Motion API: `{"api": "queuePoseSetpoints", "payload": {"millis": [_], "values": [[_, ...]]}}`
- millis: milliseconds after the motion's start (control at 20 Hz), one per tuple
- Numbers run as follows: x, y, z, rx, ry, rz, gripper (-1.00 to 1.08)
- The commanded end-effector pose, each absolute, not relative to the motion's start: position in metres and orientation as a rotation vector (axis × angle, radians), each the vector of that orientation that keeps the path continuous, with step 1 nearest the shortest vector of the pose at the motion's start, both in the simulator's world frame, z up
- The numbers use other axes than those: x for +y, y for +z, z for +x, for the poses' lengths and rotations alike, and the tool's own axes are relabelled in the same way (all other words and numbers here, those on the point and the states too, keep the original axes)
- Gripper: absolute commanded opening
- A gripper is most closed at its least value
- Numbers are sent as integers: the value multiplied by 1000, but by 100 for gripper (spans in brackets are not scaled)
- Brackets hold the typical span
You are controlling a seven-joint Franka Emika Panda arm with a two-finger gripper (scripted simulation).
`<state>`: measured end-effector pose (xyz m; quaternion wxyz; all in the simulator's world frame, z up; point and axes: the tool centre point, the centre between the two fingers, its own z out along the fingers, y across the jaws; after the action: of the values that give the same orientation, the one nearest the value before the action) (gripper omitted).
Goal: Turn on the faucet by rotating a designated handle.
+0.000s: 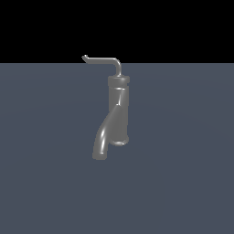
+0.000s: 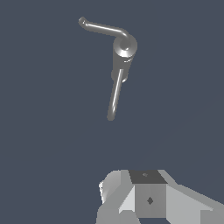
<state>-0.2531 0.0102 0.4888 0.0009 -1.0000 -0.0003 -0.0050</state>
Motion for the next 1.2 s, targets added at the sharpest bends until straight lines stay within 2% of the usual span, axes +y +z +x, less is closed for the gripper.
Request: {"api": "queuePoseSetpoints", "payload": {"millis": [0,1150], "values": [[10,489,-253,-1,-16,-3140,-100],[14,487,-230,198,-31,-3121,-100]]}}
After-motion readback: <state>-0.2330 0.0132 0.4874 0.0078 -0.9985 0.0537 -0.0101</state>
